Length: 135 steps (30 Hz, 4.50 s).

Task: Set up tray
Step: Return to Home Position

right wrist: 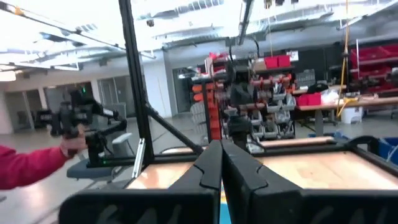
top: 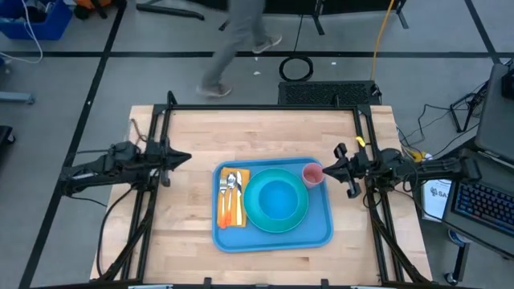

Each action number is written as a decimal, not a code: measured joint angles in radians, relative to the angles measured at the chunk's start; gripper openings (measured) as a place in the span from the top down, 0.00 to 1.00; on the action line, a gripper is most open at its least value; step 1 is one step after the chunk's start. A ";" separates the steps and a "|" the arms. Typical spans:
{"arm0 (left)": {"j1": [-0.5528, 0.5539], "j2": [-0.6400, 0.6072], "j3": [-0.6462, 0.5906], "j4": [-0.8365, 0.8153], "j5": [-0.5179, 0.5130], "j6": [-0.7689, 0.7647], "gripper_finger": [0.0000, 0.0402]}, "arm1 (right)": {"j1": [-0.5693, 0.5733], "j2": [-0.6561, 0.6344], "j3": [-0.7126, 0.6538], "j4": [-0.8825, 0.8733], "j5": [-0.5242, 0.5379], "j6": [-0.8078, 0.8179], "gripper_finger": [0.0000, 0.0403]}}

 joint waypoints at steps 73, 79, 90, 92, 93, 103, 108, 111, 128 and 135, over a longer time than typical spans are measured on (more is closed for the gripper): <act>0.000 0.003 -0.192 0.077 -0.080 -0.029 0.86 | 0.000 -0.002 -0.016 -0.216 0.047 -0.102 1.00; 0.000 0.003 -0.192 0.077 -0.080 -0.029 0.86 | 0.000 -0.002 -0.016 -0.216 0.047 -0.102 1.00; 0.000 0.003 -0.192 0.077 -0.080 -0.029 0.86 | 0.000 -0.002 -0.016 -0.216 0.047 -0.101 1.00; 0.000 0.003 -0.192 0.077 -0.080 -0.029 0.86 | 0.000 -0.002 -0.016 -0.216 0.047 -0.102 1.00; 0.000 0.003 -0.192 0.077 -0.080 -0.029 0.86 | 0.000 -0.002 -0.016 -0.216 0.047 -0.101 1.00; 0.000 0.003 -0.192 0.077 -0.080 -0.028 0.86 | 0.000 -0.002 -0.016 -0.216 0.047 -0.101 1.00; 0.000 0.003 -0.192 0.077 -0.080 -0.029 0.86 | 0.000 -0.002 -0.016 -0.216 0.047 -0.101 1.00; 0.000 0.003 -0.192 0.077 -0.080 -0.029 0.86 | 0.000 -0.002 -0.016 -0.216 0.047 -0.101 1.00; 0.000 0.003 -0.192 0.077 -0.080 -0.029 0.86 | 0.000 -0.002 -0.016 -0.216 0.047 -0.101 1.00; 0.000 0.003 -0.192 0.077 -0.080 -0.029 0.86 | 0.000 -0.001 -0.016 -0.216 0.047 -0.101 1.00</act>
